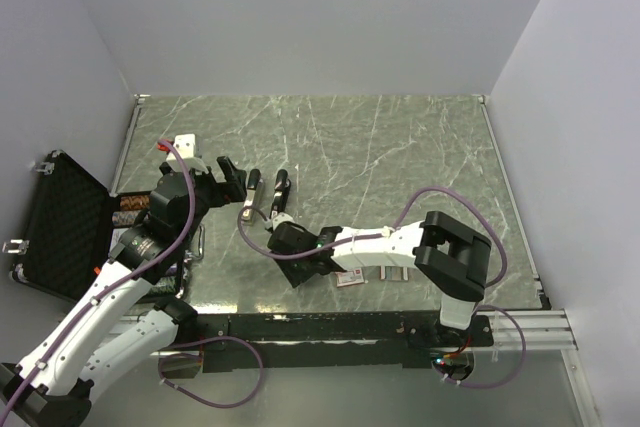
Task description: Unload the staples from the stapler
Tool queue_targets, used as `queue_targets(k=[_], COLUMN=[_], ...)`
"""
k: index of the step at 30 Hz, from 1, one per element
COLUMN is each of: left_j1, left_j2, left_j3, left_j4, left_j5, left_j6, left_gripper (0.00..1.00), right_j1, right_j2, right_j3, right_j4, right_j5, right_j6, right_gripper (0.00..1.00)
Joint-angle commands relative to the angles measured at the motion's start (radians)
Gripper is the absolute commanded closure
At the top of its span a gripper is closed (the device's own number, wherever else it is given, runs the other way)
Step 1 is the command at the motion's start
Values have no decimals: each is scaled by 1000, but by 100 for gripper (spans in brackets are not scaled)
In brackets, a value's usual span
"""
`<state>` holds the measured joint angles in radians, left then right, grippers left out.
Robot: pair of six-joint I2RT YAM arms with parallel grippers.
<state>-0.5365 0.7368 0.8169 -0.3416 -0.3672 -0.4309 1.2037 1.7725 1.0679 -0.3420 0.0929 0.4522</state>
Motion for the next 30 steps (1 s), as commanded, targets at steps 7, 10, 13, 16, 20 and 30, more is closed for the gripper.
queue_targets(k=[7, 10, 13, 16, 20, 30], left_j1=[6, 6, 7, 6, 6, 6], left_j2=[-4, -7, -7, -8, -8, -5], left_j3=[-7, -7, -7, -7, -7, -7], left_j4=[36, 38, 38, 36, 38, 36], left_j5=[2, 2, 2, 2, 2, 4], left_j6=[1, 1, 1, 1, 1, 1], left_gripper=[1, 1, 1, 1, 1, 1], right_j1=[25, 31, 34, 39, 42, 46], right_j2=[31, 41, 45, 50, 54, 57], right_j3=[58, 69, 73, 75, 70, 78], right_j4=[-37, -43, -48, -55, -61, -71], right_j5=[65, 71, 79, 91, 100, 114], right_j6=[3, 0, 0, 2, 5, 11], right_gripper=[60, 62, 64, 64, 65, 76])
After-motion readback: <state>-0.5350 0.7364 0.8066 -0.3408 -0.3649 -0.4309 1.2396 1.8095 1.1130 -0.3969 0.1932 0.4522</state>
